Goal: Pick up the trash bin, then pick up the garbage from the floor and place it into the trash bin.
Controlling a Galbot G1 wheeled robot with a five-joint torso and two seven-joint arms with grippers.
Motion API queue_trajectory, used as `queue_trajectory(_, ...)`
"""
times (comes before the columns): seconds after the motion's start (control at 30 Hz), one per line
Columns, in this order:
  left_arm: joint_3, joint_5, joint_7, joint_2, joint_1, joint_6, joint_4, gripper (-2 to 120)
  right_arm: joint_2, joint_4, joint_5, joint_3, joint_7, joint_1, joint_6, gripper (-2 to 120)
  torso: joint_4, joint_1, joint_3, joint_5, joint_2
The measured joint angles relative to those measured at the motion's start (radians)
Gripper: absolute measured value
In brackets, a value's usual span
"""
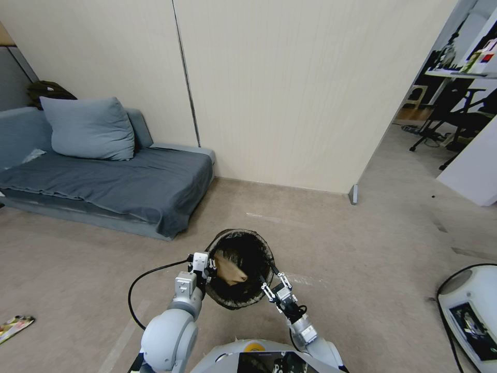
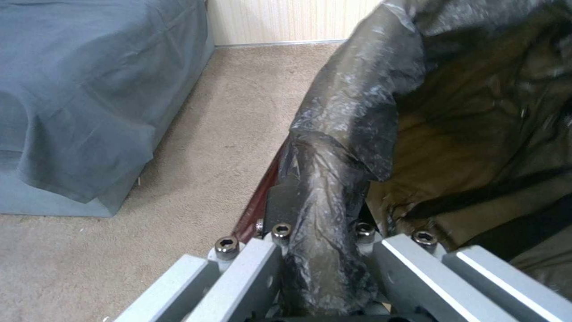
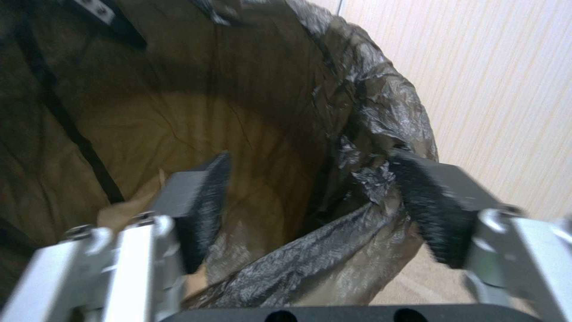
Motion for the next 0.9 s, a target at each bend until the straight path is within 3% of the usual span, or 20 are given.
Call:
queue_trajectory(0.2, 0.001, -0.003, -0.015, 0.0, -0.003, -0.017, 0.018, 0, -0.006, 0.07, -0.018, -0.002, 0.0, -0.035, 0.013, 99, 0.0001, 0.0, 0.0, 0.0, 0.0)
queue_trajectory(0.37, -0.001, -0.004, -0.019, 0.003, -0.006, -0.032, 0.027, 0, -0.002, 0.165, -0.036, 0.0, 0.038, -0.062, 0.02, 100, 0.0001, 0.0, 0.0, 0.0, 0.0)
queue_trajectory(0.6, 0.005, -0.004, -0.022, 0.003, -0.002, -0.037, 0.017, 0, 0.101, 0.313, -0.083, 0.031, 0.216, -0.08, -0.045, 100, 0.0, 0.0, 0.0, -0.0003, 0.0)
queue_trajectory(0.9, 0.001, 0.003, -0.041, 0.002, 0.004, -0.059, 0.015, 0, 0.104, 0.358, -0.055, 0.036, 0.31, -0.114, -0.11, 100, 0.0, 0.0, 0.0, 0.0, 0.0)
